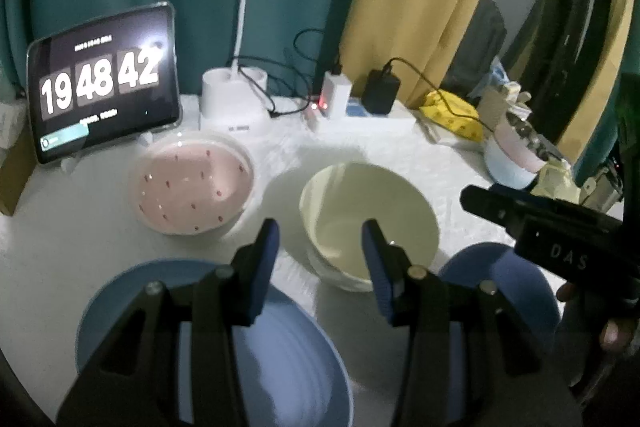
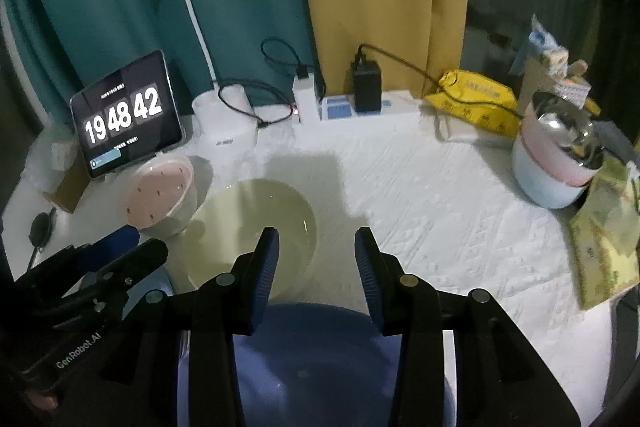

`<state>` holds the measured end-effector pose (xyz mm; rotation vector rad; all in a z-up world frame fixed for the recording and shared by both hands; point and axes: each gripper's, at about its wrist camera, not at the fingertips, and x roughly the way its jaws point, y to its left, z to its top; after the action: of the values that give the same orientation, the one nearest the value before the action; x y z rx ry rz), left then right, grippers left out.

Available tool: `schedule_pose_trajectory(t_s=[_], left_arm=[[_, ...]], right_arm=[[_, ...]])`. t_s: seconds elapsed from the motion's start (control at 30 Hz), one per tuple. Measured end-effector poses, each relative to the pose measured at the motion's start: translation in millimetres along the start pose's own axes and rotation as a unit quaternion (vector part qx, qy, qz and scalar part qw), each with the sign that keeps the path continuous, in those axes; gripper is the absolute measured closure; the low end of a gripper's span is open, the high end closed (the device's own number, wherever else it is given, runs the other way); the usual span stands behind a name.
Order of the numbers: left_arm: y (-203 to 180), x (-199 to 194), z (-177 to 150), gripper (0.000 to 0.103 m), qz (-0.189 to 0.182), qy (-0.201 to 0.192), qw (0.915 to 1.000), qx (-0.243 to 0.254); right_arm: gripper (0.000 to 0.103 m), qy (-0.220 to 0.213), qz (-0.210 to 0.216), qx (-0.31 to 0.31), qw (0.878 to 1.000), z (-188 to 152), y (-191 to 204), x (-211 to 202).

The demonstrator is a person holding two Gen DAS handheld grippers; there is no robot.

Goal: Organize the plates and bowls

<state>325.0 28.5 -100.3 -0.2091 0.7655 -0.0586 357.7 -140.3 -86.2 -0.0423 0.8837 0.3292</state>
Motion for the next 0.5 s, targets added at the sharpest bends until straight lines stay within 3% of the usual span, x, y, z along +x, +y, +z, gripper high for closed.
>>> schedule_pose_trajectory(t_s=[0.23, 0.5], left_arm=[[3.5, 22.5, -0.5, 0.058, 0.008, 0.021, 0.9997, -0.011], [4.8, 41.7, -1.6, 0.059, 0.012, 0.041, 0.999, -0.015]], right_arm=[[0.062, 0.045, 0.004, 0.017, 0.999, -2.2, -5.5, 30.2], [0.062, 0.067, 0.008, 0.013, 0.998, -1.6, 0.5, 51.1]])
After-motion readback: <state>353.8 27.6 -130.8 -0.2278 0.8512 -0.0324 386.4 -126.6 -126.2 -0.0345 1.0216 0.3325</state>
